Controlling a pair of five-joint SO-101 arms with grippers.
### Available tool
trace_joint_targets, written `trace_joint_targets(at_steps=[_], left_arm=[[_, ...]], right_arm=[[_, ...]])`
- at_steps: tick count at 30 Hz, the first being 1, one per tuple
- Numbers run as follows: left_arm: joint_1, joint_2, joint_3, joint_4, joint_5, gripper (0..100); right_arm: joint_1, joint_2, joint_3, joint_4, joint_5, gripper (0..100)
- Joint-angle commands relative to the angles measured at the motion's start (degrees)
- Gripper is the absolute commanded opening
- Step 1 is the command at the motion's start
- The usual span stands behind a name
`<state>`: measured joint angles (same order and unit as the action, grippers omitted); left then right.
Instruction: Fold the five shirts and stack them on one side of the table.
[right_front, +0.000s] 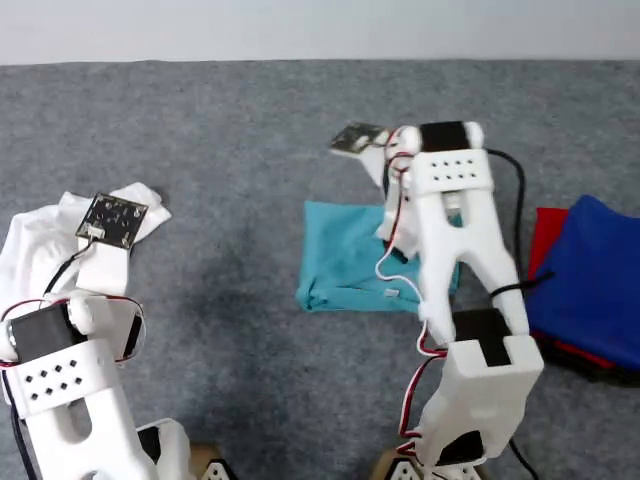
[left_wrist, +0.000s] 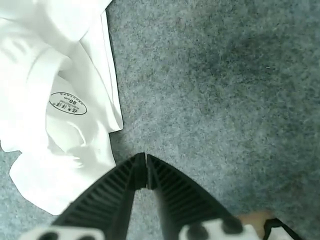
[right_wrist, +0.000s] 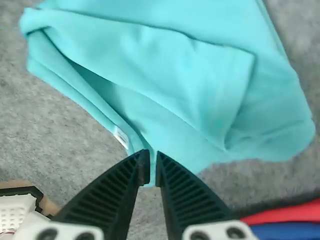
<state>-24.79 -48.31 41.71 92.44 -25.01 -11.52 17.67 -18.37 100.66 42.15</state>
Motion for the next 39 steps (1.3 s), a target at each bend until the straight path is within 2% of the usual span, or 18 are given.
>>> trace_joint_targets(at_steps=[1, 7, 13, 19, 26, 35, 39], left_arm=[[-0.35, -0.79, -0.31, -1.58, -0.09, 0], [-3.08, -0.88, -0.31, -1.67, -0.09, 0], [-9.85, -0.79, -0.31, -1.76, -0.26, 0], [-12.66, -0.79, -0.31, -1.76, -0.35, 0], [-15.03, -0.79, -0.31, -1.76, -0.44, 0], [-14.77, -0.79, -0.31, -1.85, -0.44, 0], [-14.77, -0.79, -0.22, -1.85, -0.44, 0]], right_arm=[[-6.81, -3.03, -0.18, 2.15, -2.29, 2.4], [-17.27, 2.15, -0.18, 2.07, -6.42, 2.4], [-22.64, 12.18, -0.18, 1.36, -10.20, 2.4], [-25.98, 17.71, -0.62, -1.45, -10.90, 2.4], [-23.08, 10.15, -6.77, 2.15, -10.81, 2.5], [-11.82, 8.40, -12.40, -3.38, -10.81, 3.2], [-6.81, 11.47, -13.98, -6.29, -11.16, 13.0]])
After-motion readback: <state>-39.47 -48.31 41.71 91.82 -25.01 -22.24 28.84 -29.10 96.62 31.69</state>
